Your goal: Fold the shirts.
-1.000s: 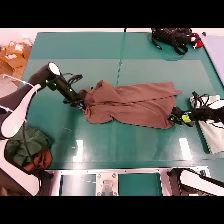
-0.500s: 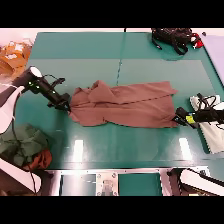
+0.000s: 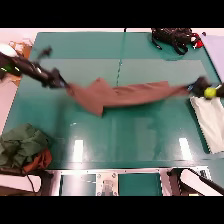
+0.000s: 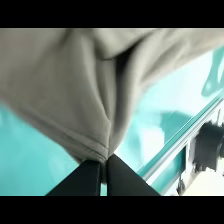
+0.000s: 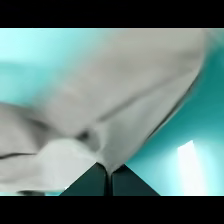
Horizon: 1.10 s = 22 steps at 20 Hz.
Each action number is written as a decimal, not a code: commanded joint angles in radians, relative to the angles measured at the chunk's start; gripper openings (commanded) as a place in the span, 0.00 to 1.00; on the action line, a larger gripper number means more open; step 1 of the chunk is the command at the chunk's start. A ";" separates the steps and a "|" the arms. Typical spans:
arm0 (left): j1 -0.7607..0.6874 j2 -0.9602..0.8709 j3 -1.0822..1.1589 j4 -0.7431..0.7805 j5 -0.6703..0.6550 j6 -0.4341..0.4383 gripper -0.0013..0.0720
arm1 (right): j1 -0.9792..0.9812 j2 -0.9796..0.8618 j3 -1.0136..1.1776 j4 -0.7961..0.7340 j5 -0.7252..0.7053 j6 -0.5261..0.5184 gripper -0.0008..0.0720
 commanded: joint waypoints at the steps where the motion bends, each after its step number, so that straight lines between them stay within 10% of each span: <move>1: 0.003 0.209 0.229 -0.053 0.044 -0.002 0.06 | -0.047 0.123 0.286 0.198 0.016 -0.019 0.03; 14: 0.003 0.837 0.507 0.199 0.409 -0.042 0.06 | -0.296 0.450 0.690 0.070 -0.308 0.026 0.03; 22: 0.002 0.702 0.151 0.200 0.353 -0.042 0.06 | -0.152 0.424 0.259 0.070 -0.218 -0.019 0.03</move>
